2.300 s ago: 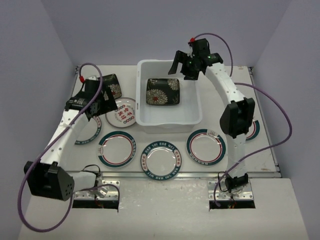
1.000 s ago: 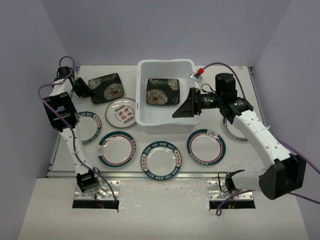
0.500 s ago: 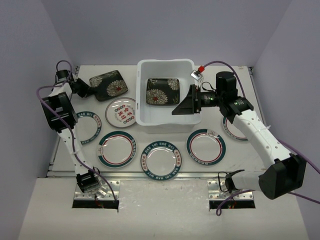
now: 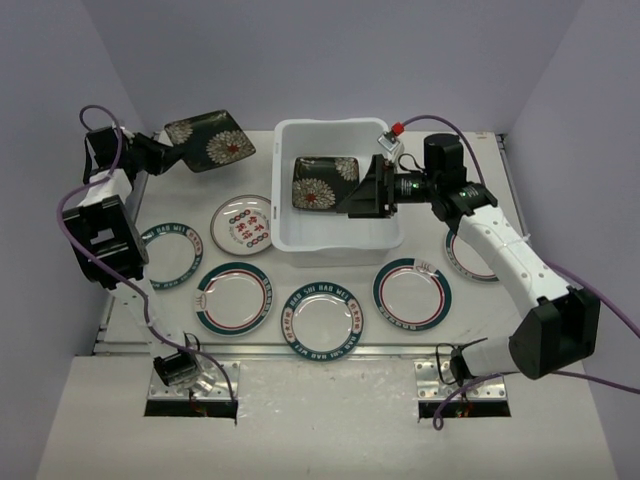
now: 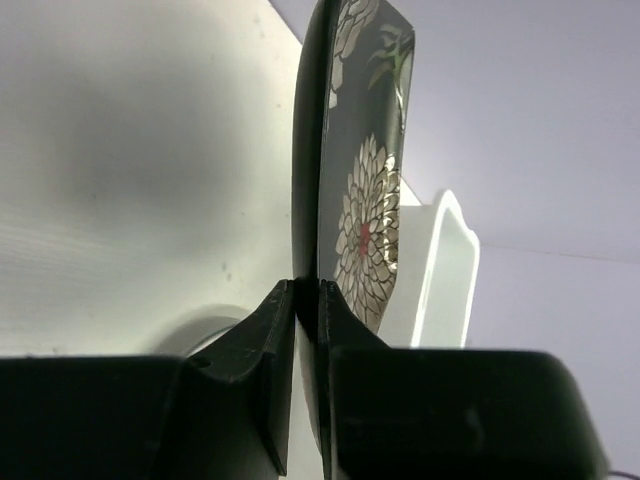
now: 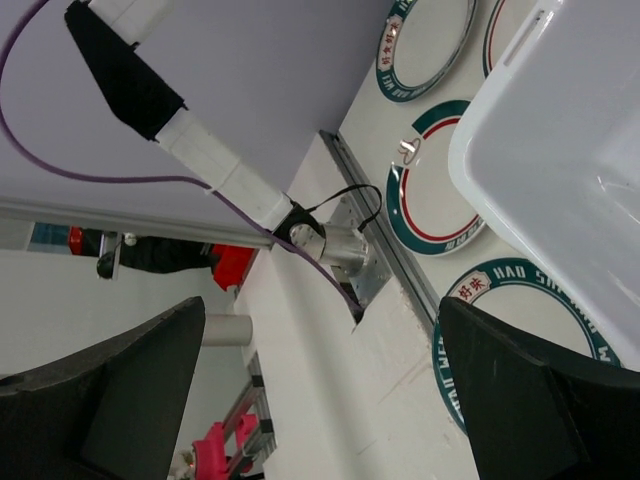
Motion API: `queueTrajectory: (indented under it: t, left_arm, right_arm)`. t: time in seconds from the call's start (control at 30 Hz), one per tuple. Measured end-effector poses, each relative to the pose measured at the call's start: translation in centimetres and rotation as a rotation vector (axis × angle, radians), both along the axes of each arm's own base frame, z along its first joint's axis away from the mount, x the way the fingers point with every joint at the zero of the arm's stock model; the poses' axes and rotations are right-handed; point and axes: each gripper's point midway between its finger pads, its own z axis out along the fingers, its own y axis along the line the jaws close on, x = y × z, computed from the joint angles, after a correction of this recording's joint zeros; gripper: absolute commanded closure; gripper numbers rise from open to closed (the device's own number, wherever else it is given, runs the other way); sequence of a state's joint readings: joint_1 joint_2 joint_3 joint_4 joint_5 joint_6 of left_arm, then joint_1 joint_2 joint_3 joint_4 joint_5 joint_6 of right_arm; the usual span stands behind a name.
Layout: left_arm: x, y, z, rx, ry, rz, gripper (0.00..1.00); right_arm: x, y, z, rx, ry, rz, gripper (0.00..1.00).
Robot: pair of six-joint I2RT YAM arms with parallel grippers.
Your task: Place the plates into the plastic bin on the countertop
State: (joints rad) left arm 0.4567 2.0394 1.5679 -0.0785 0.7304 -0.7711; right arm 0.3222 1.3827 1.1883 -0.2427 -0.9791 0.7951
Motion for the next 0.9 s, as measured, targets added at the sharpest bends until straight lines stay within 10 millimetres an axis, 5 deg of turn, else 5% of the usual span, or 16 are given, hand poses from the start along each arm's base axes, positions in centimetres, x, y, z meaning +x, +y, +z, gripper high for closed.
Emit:
queueTrajectory:
  t: [0.2,0.43,0.6,0.77,0.87,0.9]
  left_arm:
    - [-2.7,-2.0,2.6,-0.078,-0.021,-0.009,1.00]
    - [-6.8,-5.6,9.6,-0.118,-0.124,-0.055,1.00]
    - [-8.3,-12.1,13.1,-0.132,-0.199,-0.201,1.00]
    - [-10.7,-20.0,11.5,-0.191,-0.147,-0.382,1.00]
    - [-12.3,-23.1,9.7,-0.232,-0.083,-0.455,1.00]
    - [-12.7,-23.7,9.1,-0.243,-0.064,-0.468,1.00]
  right_arm:
    - [3.5,0.9,1.7,-0.013,-0.023,-0.017,0.01]
    - [11.4,2.5,4.0,-0.059,-0.106,-0.061,0.01]
    - [17.3,3.7,2.7,-0.086,-0.102,-0.090,0.01]
    - [18.4,3.3,-2.2,-0.152,0.012,-0.114,0.05]
    - [17.9,3.0,-4.5,-0.176,0.065,-0.115,0.24]
    - [17.6,2.9,-5.2,-0.182,0.082,-0.112,0.55]
